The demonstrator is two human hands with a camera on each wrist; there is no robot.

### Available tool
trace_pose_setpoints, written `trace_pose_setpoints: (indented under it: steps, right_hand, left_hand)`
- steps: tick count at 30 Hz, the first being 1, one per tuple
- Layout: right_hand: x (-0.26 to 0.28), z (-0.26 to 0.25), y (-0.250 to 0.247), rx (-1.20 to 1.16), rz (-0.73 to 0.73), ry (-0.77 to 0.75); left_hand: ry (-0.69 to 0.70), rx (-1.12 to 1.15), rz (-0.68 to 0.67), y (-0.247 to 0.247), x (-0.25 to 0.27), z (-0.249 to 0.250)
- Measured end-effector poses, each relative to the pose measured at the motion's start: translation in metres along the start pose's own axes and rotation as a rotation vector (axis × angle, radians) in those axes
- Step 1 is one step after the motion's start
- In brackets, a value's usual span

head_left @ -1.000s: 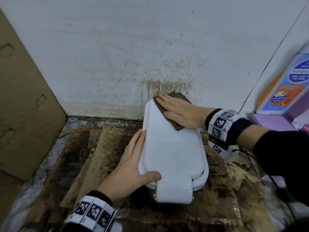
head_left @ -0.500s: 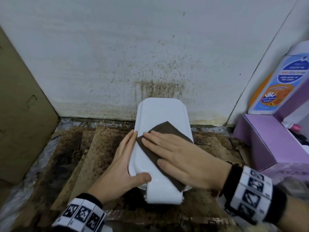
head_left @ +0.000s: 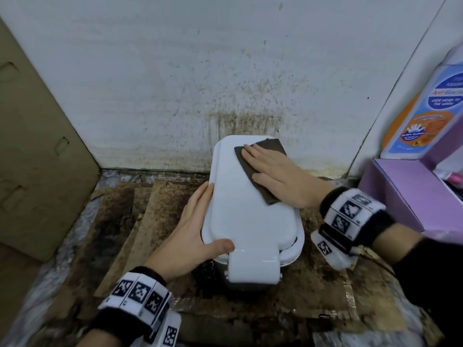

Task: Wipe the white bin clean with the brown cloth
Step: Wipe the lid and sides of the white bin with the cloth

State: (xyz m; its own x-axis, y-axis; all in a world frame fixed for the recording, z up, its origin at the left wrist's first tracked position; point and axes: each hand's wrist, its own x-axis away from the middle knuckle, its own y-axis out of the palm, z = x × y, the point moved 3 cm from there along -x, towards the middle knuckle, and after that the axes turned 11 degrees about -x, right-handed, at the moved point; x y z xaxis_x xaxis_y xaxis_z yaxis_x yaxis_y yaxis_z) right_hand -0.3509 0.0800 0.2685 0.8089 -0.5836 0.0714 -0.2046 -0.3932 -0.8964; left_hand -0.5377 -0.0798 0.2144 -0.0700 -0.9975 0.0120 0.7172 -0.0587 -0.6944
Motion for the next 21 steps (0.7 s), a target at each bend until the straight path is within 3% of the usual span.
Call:
trace_pose_setpoints:
  steps: [5,10,14,21]
  right_hand:
    - [0.076,-0.054,0.032,0.017,0.107,-0.04]
    - [0.106,-0.079,0.06,-0.007,0.356,-0.01]
    - [0.108,-0.065,0.066,-0.192,0.551,0.006]
    - [0.108,-0.051,0.08,-0.653,0.792,0.2]
  left_hand:
    - [0.015,-0.001,0.005,0.002,0.0,-0.001]
    - [0.038,-0.035,0.024,0.004,0.0,0.0]
    - [0.022,-0.042,0.006,0.005,-0.001,0.0]
    - [0.013,-0.102,-0.01,0.001,0.0,-0.002]
